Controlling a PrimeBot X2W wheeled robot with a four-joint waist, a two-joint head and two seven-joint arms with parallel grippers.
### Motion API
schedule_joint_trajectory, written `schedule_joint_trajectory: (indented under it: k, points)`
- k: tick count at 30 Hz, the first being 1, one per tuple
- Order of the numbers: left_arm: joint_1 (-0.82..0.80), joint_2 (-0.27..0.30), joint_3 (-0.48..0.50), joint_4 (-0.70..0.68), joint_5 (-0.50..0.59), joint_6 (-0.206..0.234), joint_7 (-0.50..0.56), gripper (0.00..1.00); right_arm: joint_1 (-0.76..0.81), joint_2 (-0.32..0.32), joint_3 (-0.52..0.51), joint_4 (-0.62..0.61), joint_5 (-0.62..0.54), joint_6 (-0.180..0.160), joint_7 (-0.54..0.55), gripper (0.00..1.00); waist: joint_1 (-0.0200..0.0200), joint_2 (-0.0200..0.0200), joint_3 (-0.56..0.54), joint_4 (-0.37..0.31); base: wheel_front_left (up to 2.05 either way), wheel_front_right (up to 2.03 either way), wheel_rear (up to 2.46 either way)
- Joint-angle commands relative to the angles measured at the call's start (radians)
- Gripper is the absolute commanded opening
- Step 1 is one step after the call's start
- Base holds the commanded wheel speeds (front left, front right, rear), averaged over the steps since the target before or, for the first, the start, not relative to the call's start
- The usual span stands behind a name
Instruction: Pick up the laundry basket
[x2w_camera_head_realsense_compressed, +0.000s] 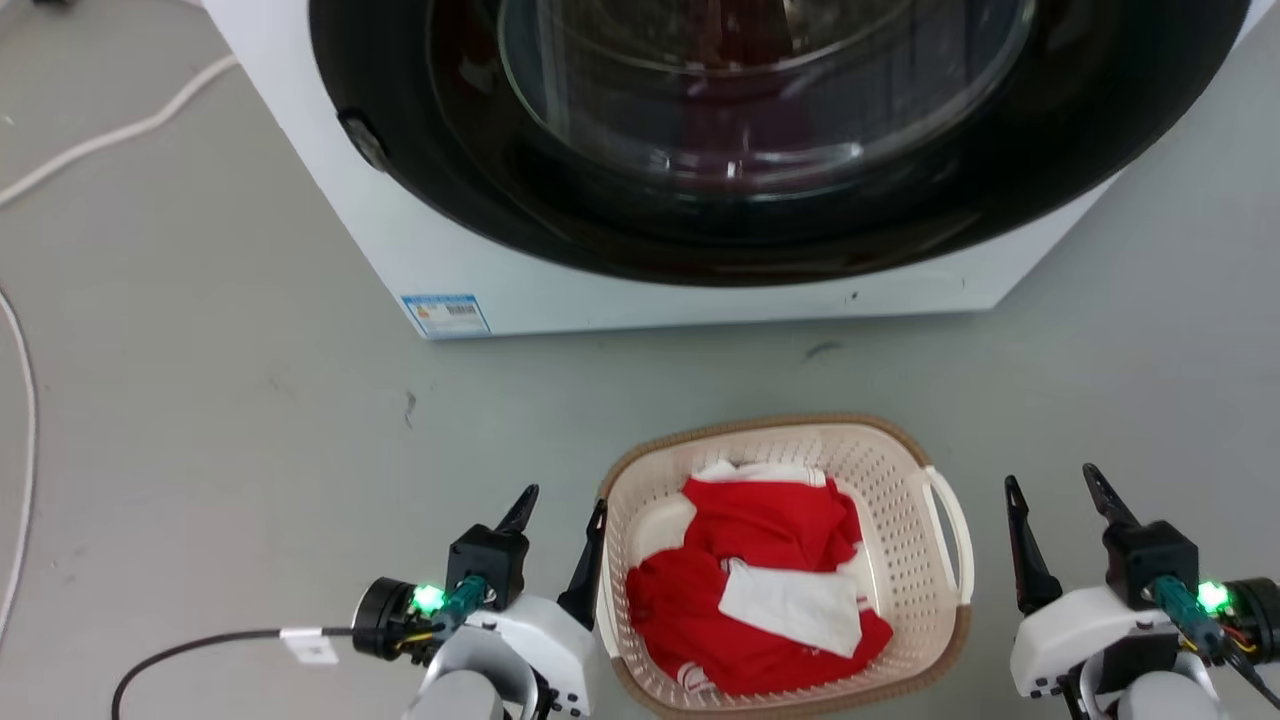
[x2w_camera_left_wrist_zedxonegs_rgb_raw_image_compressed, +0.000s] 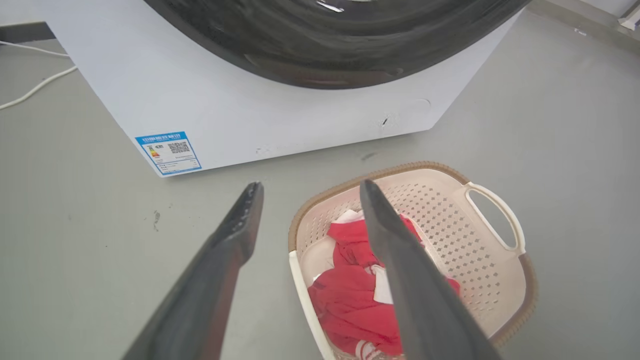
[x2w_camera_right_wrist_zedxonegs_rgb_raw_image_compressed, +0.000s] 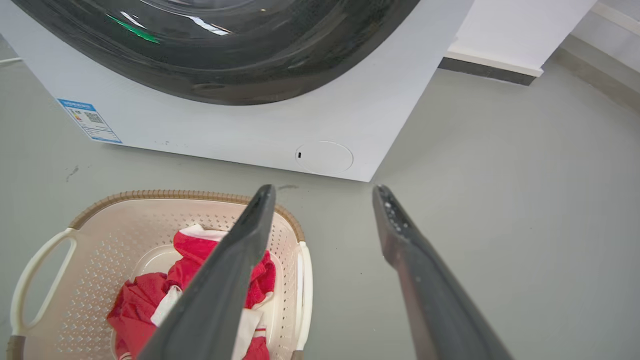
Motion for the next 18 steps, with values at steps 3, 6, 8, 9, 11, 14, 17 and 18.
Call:
schedule_joint_trajectory:
  k: [3,6,8,9,11,14,17,18]
  points:
    - [-0.07,0.001,-0.016,0.096,-0.014,-0.011,-0.003,1.0,-0.064,-0.002,-0.01,0.077,-0.027,-0.001,-0.002,1.0,-0.0001,0.0,0.095,-0.014,0.0,0.0,0.0]
    - [-0.127,0.001,-0.039,0.199,-0.031,-0.018,-0.003,1.0,-0.113,-0.002,-0.009,0.15,-0.054,-0.001,-0.003,1.0,-0.0001,0.0,0.143,-0.017,0.0,0.0,0.0]
    - [-0.172,0.001,-0.056,0.257,-0.047,-0.023,-0.003,1.0,-0.145,-0.003,-0.017,0.199,-0.069,-0.001,-0.002,1.0,-0.0001,0.0,0.173,-0.019,0.0,0.0,0.0]
    - [-0.188,0.001,-0.065,0.283,-0.054,-0.027,-0.003,1.0,-0.159,-0.002,-0.02,0.224,-0.079,-0.001,-0.002,1.0,-0.0001,0.0,0.188,-0.019,0.0,0.0,0.0]
    - [-0.222,0.001,-0.083,0.34,-0.07,-0.032,-0.003,1.0,-0.191,-0.002,-0.026,0.274,-0.11,-0.001,-0.003,1.0,-0.0001,0.0,0.218,-0.02,0.0,0.0,0.0]
    - [-0.281,0.001,-0.11,0.415,-0.096,-0.04,-0.003,1.0,-0.249,-0.003,-0.04,0.341,-0.147,-0.001,-0.003,1.0,-0.0001,0.0,0.261,-0.024,0.0,0.0,0.0]
    - [-0.327,0.001,-0.137,0.474,-0.128,-0.05,0.004,1.0,-0.298,-0.002,-0.047,0.402,-0.182,-0.001,-0.002,1.0,-0.0001,0.0,0.298,-0.029,0.0,0.0,0.0]
    - [-0.342,0.001,-0.145,0.491,-0.139,-0.054,0.007,1.0,-0.318,-0.002,-0.047,0.42,-0.194,-0.001,-0.002,1.0,-0.0001,0.0,0.309,-0.031,0.0,0.0,0.0]
